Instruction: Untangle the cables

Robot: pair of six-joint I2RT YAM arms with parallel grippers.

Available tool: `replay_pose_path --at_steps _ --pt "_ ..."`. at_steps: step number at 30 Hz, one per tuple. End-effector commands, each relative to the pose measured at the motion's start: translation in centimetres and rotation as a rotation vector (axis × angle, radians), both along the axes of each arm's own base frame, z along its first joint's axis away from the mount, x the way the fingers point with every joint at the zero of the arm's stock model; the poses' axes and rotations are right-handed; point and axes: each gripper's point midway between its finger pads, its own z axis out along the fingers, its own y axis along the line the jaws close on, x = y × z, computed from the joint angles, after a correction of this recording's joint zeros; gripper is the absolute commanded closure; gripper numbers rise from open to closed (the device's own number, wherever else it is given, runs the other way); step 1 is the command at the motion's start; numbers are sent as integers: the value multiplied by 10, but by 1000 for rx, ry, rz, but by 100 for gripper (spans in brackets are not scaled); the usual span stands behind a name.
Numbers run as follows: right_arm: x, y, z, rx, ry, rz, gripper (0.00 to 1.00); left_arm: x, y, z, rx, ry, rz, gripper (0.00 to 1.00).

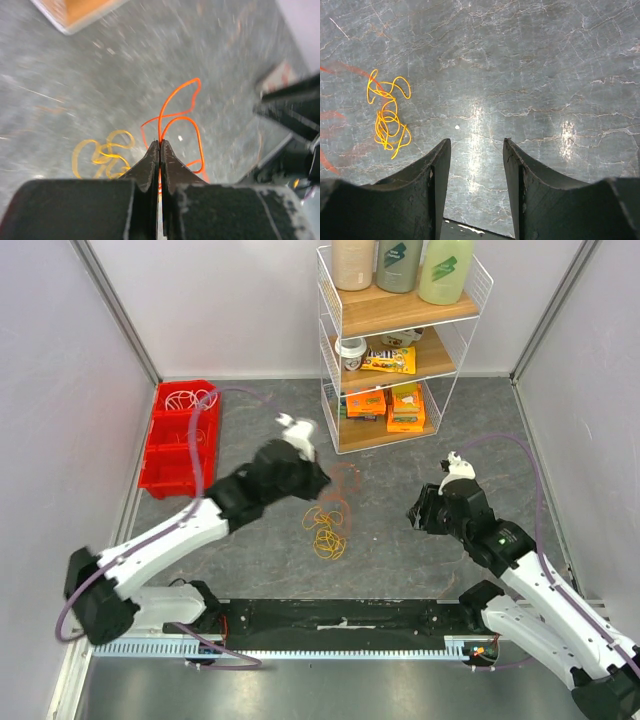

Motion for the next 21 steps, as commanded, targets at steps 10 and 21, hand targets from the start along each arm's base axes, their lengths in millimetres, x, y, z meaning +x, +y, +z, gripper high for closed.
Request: replay_pose_path --at_steps 10,21 --pt "11 7 13 21 -37 4 46 116 212 138 -15 -347 639 98" --pt "12 13 12 27 -39 35 46 196 363 114 -139 -145 1160 98"
